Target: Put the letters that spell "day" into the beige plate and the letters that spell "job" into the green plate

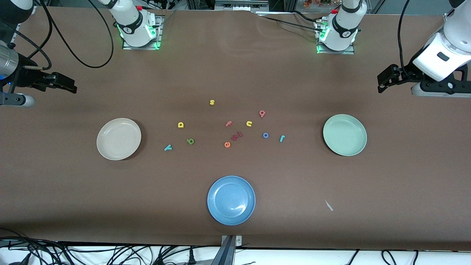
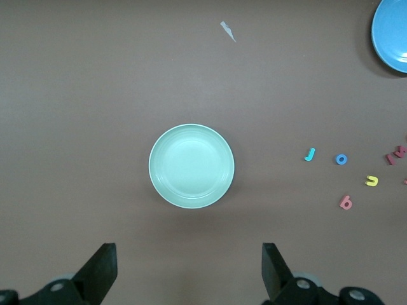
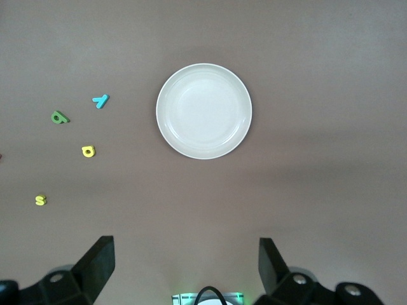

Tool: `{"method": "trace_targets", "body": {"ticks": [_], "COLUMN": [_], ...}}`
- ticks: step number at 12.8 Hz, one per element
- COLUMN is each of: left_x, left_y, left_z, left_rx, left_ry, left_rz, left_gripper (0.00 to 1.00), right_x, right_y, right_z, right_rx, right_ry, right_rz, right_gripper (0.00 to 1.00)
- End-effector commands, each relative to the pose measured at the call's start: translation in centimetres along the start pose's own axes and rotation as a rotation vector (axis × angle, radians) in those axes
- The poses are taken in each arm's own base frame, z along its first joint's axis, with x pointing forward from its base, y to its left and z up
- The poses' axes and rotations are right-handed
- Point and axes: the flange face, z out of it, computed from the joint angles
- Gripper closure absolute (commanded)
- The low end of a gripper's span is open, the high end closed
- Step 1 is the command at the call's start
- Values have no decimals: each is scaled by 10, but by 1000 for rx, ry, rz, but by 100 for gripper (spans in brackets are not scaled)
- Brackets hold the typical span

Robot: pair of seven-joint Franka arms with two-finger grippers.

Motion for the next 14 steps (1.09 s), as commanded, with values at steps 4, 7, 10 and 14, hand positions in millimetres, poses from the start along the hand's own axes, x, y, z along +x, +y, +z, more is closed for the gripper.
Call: {"method": "trace_targets", "body": {"ticks": [4, 7, 10, 14], "left_x": [12, 10, 9, 10], "left_y": [-37, -38, -39, -42], "left_z": [4, 0, 1, 1], "left_rx": [-29, -26, -29, -29], "left_ry": [-18, -14, -17, -17], "left_rz": [60, 54, 52, 49], "left_gripper": [0, 0, 0, 0], "right_x": [0, -1, -1, -1], "right_y": [0, 0, -2, -2], "right_z": [-2, -2, -1, -1], "right_rx": [-10, -15, -17, -17], "right_ry": [-4, -5, -7, -7], "right_rz": [5, 4, 1, 1], "right_gripper": [0, 0, 0, 0]}}
